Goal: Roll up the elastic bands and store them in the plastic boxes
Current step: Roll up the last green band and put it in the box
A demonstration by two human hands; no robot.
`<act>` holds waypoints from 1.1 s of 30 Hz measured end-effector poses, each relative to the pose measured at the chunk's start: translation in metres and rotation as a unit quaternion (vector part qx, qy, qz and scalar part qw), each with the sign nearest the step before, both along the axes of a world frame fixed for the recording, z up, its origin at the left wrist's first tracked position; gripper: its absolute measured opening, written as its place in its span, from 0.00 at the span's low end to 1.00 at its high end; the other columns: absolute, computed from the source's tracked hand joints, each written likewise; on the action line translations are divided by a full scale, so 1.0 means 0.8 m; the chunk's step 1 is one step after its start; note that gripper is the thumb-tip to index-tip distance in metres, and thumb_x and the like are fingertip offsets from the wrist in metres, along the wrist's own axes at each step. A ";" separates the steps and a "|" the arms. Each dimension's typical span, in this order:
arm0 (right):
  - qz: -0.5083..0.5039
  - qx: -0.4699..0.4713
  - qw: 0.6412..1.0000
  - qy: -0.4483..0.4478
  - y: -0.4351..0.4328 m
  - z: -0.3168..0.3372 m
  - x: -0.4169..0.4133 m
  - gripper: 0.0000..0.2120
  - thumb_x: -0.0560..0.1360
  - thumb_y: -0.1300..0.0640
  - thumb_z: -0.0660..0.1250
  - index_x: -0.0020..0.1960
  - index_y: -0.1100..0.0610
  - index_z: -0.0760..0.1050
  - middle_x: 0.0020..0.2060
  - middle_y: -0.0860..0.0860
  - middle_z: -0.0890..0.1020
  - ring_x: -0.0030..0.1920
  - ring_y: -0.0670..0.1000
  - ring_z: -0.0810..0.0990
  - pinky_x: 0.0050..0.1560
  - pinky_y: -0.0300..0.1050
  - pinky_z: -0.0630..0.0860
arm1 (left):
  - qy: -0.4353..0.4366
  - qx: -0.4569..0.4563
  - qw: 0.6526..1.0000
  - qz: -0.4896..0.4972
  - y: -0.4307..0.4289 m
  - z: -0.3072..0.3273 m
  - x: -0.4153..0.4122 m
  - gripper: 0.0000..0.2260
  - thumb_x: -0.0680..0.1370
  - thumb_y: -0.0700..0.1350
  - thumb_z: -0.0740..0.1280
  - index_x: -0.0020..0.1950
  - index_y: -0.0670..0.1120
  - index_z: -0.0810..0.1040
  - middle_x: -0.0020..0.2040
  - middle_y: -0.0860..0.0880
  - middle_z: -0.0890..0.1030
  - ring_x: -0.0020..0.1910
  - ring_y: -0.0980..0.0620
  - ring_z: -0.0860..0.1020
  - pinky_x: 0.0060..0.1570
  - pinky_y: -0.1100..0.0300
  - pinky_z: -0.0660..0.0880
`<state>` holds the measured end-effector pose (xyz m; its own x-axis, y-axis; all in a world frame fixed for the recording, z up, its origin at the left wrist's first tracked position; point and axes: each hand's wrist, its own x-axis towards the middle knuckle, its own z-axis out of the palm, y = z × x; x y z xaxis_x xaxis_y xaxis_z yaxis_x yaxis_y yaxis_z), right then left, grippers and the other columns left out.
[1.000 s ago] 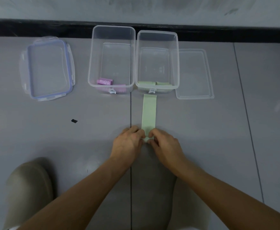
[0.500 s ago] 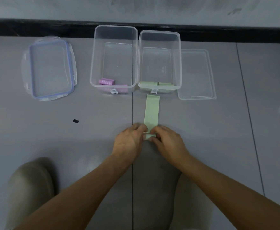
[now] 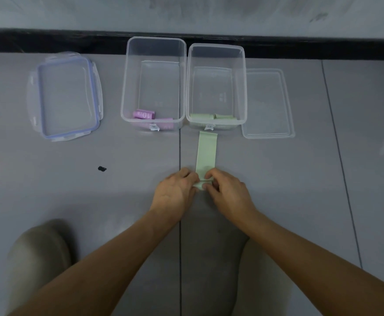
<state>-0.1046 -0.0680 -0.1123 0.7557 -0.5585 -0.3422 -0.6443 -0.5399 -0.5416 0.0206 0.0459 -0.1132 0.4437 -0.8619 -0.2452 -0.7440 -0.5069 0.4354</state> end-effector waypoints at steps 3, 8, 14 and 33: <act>0.006 -0.002 1.000 -0.017 0.005 0.000 -0.001 0.03 0.79 0.50 0.64 0.52 0.47 0.73 0.45 0.43 0.75 0.45 0.51 0.78 0.46 0.49 0.74 | 0.013 -0.001 1.000 -0.010 0.000 0.000 0.004 0.09 0.76 0.49 0.66 0.56 0.52 0.76 0.54 0.51 0.76 0.49 0.44 0.78 0.44 0.52 0.75; 0.027 -0.028 0.999 -0.007 0.008 -0.002 -0.002 0.08 0.78 0.48 0.63 0.55 0.50 0.72 0.51 0.48 0.77 0.47 0.54 0.79 0.45 0.51 0.76 | 0.023 0.003 1.000 -0.003 -0.003 0.002 0.006 0.07 0.77 0.49 0.65 0.55 0.52 0.75 0.53 0.50 0.76 0.49 0.44 0.78 0.44 0.52 0.74; 0.051 -0.031 0.998 0.007 -0.002 -0.005 -0.004 0.11 0.77 0.50 0.66 0.58 0.49 0.72 0.54 0.46 0.76 0.50 0.53 0.79 0.46 0.50 0.76 | 0.042 0.012 0.999 -0.011 -0.009 0.002 0.012 0.07 0.79 0.47 0.64 0.56 0.51 0.76 0.53 0.50 0.76 0.50 0.44 0.77 0.47 0.54 0.72; 0.039 -0.004 0.999 0.017 -0.009 -0.001 0.001 0.11 0.79 0.51 0.63 0.60 0.49 0.75 0.53 0.47 0.77 0.52 0.51 0.78 0.52 0.49 0.75 | 0.027 -0.017 0.999 -0.002 -0.001 0.003 0.011 0.09 0.77 0.50 0.66 0.56 0.52 0.76 0.53 0.51 0.77 0.49 0.44 0.78 0.44 0.54 0.74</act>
<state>-0.1039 -0.0750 -0.1128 0.7846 -0.5015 -0.3644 -0.6185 -0.5935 -0.5150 0.0290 0.0453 -0.1109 0.4278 -0.8718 -0.2388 -0.7201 -0.4884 0.4930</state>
